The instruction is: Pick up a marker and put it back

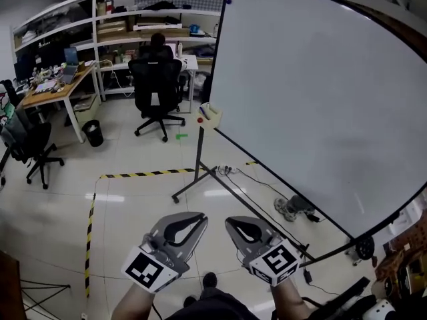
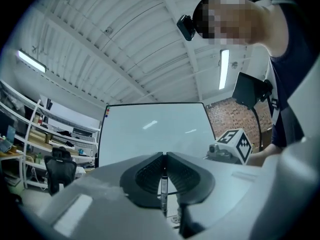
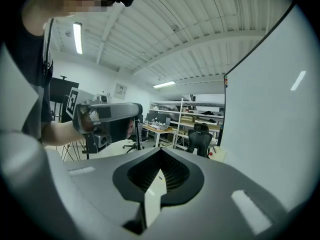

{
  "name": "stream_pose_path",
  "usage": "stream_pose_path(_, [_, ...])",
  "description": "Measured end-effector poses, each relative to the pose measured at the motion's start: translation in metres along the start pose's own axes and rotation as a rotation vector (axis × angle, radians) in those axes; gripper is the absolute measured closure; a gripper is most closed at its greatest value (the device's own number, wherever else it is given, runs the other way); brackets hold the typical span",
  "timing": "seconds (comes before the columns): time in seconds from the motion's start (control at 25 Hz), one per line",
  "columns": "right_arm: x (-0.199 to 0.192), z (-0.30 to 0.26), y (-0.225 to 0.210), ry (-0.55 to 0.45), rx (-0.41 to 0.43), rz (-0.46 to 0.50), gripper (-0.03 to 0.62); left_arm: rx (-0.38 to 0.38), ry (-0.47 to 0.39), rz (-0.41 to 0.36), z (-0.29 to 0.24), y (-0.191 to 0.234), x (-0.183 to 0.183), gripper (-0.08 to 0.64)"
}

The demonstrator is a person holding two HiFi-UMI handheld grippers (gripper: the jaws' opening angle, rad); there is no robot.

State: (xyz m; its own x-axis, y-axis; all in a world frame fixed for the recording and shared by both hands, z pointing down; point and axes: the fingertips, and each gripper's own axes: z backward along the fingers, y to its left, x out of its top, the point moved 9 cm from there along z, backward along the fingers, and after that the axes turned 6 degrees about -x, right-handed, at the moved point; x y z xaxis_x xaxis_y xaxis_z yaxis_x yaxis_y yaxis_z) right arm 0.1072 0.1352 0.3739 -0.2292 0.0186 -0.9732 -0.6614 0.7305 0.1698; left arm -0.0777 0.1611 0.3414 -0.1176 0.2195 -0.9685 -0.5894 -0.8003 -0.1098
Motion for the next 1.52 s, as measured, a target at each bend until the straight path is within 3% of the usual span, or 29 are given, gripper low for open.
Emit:
stream_pose_path(0.36, [-0.008,-0.107,-0.054,-0.038,0.091,-0.038,0.592,0.082,0.055,-0.026,-0.021,0.091,-0.022,0.535])
stream_pose_path(0.84, [-0.013,-0.226,-0.188,-0.051,0.132,-0.060,0.592,0.124,0.105,-0.005,-0.128,0.216,-0.056,0.535])
stream_pose_path(1.2, [-0.022,-0.274,-0.235,-0.048,0.139,-0.026,0.592,0.070,0.104,0.003,-0.171,0.283,-0.083,0.535])
stream_pose_path(1.52, [-0.020,-0.345,-0.277,0.047,0.023,0.017,0.592,-0.003,0.047,0.051,-0.195,0.382,-0.118,0.535])
